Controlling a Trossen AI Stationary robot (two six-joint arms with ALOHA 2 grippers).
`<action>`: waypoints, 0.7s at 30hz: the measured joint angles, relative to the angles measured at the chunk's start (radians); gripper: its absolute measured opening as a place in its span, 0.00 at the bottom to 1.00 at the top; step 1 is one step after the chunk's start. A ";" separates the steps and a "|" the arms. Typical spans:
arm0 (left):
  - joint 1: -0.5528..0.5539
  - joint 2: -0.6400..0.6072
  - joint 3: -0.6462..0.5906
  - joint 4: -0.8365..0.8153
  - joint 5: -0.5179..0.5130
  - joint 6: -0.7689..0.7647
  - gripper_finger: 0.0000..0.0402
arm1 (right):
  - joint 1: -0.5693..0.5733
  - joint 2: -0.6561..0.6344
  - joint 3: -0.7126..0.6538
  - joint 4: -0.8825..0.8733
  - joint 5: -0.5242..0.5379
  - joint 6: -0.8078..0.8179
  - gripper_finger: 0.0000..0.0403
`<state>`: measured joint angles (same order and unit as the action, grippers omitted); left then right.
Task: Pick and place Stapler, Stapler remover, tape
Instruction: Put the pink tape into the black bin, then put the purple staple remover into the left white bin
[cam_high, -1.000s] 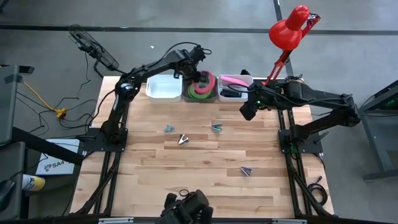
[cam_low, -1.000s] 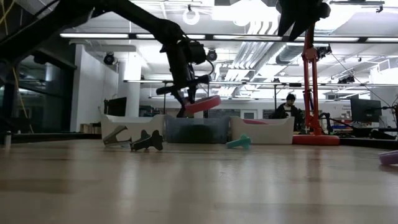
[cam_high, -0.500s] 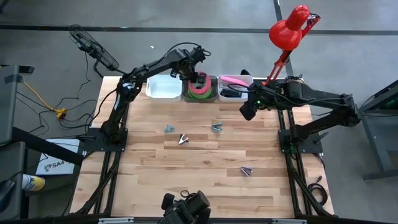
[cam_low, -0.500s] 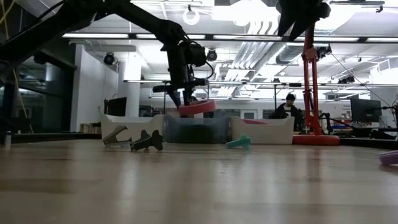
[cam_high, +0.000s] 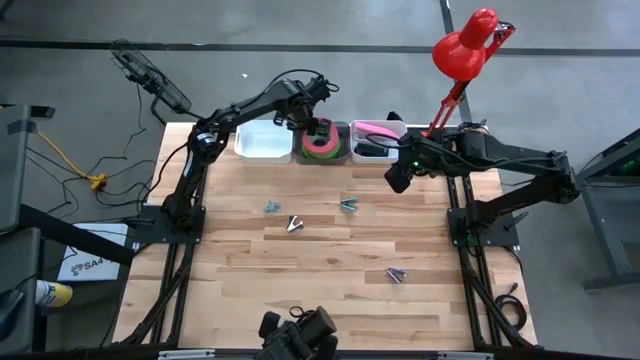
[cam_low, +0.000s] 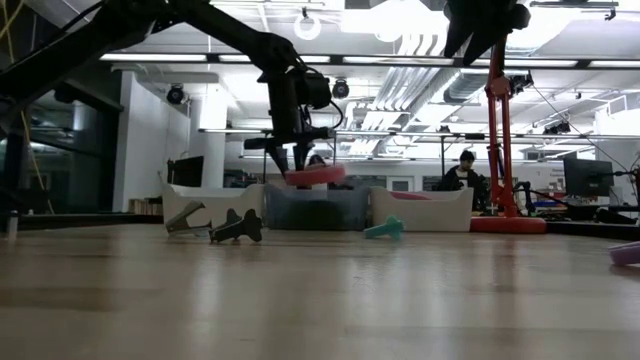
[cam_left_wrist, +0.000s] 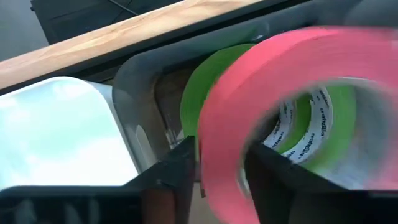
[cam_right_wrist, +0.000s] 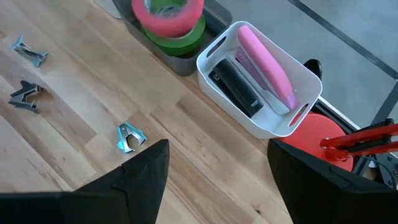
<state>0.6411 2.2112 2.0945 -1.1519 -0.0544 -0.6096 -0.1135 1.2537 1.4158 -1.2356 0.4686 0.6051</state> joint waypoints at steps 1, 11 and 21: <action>0.000 0.000 0.000 0.000 0.000 0.003 0.35 | 0.000 0.000 0.000 0.000 -0.001 0.000 0.65; 0.000 -0.001 0.007 0.002 0.035 0.045 0.49 | 0.000 0.000 0.000 -0.001 -0.017 -0.001 0.65; -0.020 -0.002 0.224 -0.205 0.020 0.185 0.50 | 0.000 0.000 0.000 -0.002 -0.112 -0.055 0.65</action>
<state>0.6215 2.2093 2.3185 -1.3565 -0.0343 -0.4244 -0.1133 1.2537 1.4158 -1.2375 0.3564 0.5498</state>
